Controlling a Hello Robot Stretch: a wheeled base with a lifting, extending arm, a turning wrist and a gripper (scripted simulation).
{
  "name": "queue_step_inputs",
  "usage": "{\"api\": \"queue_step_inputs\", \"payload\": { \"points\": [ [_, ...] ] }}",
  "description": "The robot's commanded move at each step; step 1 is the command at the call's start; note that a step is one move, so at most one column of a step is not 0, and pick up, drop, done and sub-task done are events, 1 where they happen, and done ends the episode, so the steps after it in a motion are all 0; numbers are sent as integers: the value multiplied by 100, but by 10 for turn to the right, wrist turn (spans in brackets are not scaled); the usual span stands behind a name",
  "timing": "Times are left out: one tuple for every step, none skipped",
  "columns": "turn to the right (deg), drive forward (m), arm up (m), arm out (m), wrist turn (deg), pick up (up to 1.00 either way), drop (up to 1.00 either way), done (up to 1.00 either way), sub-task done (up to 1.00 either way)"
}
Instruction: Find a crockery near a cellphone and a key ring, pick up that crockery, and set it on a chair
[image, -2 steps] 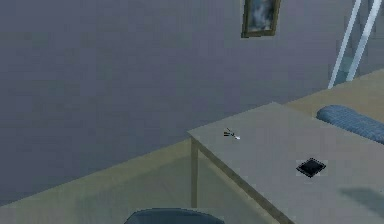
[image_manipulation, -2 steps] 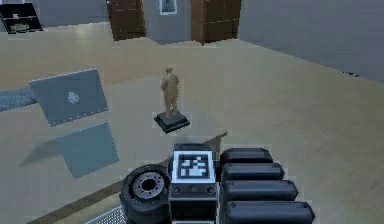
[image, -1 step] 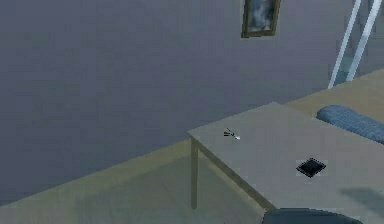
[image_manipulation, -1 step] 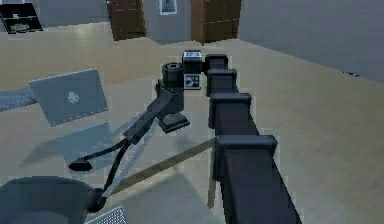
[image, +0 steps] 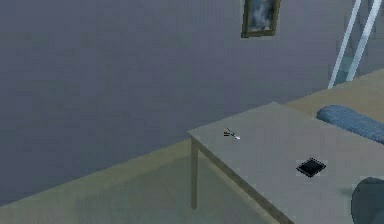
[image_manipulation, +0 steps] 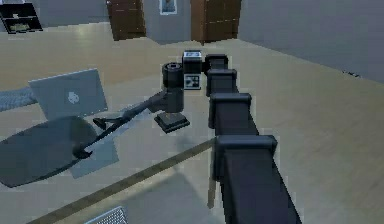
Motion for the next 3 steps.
{"api": "queue_step_inputs", "payload": {
  "points": [
    [0,0,-38,0,0,0,0,0,0],
    [0,0,-50,0,0,0,0,0,0],
    [0,0,0,0,0,0,100,0,0]
  ]
}}
